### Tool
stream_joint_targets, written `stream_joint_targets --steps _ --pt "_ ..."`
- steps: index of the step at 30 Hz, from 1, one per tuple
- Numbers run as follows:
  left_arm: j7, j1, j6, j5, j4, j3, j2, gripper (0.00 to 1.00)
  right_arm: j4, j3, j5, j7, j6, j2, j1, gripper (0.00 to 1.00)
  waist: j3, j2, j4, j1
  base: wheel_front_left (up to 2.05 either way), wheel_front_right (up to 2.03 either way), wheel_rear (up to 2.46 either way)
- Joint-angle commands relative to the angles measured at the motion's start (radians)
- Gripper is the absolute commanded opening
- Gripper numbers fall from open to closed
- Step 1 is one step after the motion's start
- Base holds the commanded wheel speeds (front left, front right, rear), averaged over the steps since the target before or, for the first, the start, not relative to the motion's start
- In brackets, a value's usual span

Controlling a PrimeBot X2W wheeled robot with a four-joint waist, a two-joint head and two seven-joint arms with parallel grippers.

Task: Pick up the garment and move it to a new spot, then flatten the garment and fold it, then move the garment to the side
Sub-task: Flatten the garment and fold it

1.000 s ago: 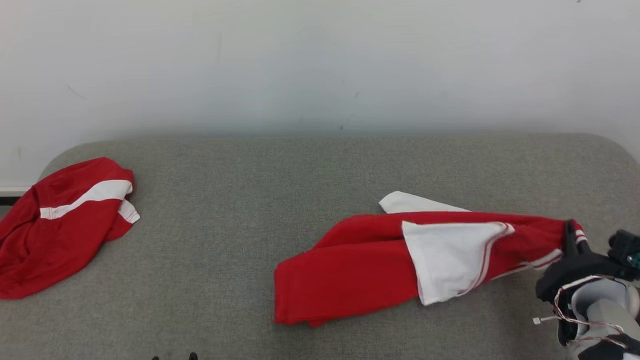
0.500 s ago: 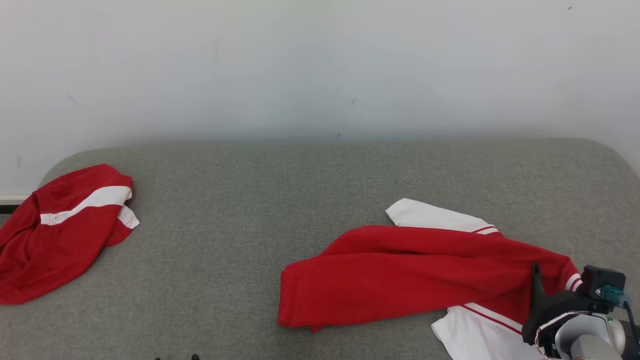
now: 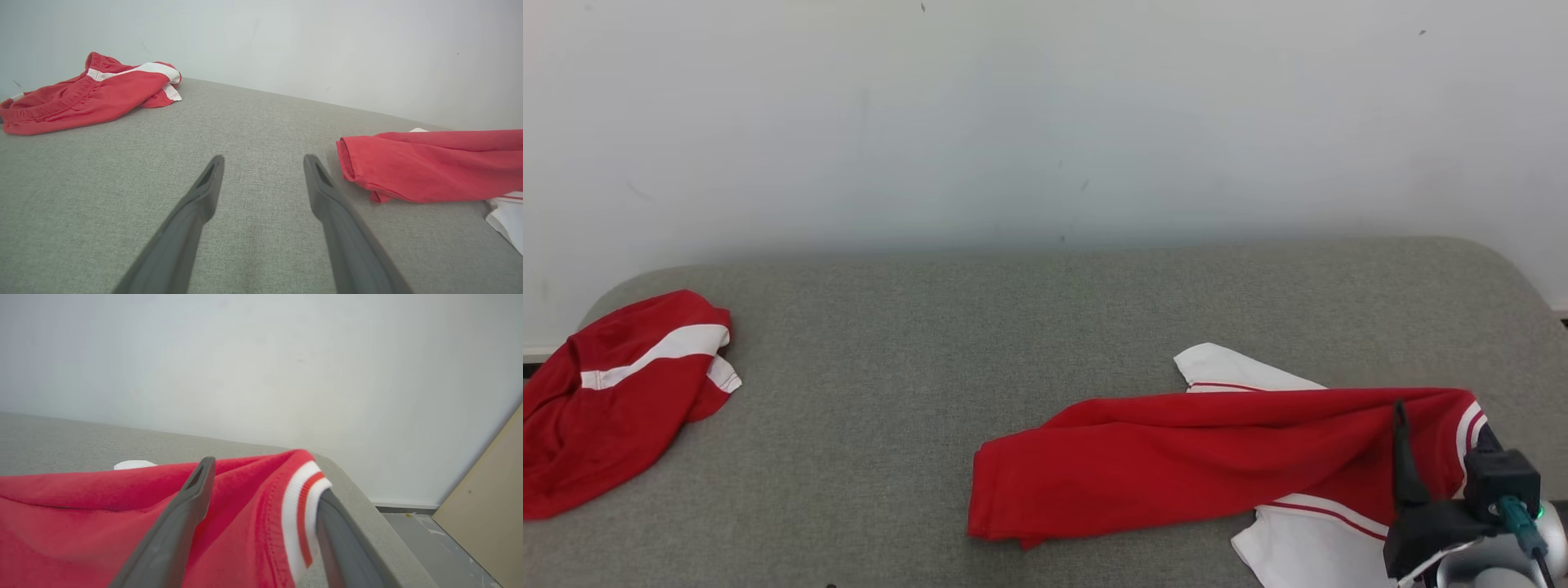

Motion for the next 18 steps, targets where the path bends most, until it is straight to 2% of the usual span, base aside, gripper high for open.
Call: stream_joint_targets --steps 1,10,18 --pt "-0.003 0.007 0.001 0.006 -0.005 0.005 -0.004 1.0 -0.055 0.007 0.016 -0.004 -0.003 0.008 0.058 1.0 -0.001 0.0 -0.011 0.0001 0.0 0.0 0.0" --pt "-0.003 -0.009 0.001 0.007 -0.004 0.001 -0.012 1.0 -0.142 0.032 0.046 0.068 -0.003 0.017 0.136 1.0 0.011 0.0 -0.048 0.0001 0.0 0.0 0.0" --pt "-0.003 -0.017 0.001 0.008 0.002 -0.008 -0.015 1.0 -0.101 0.051 0.05 0.253 -0.003 -0.029 0.157 1.0 0.018 0.0 -0.041 0.0001 0.0 0.0 0.0"
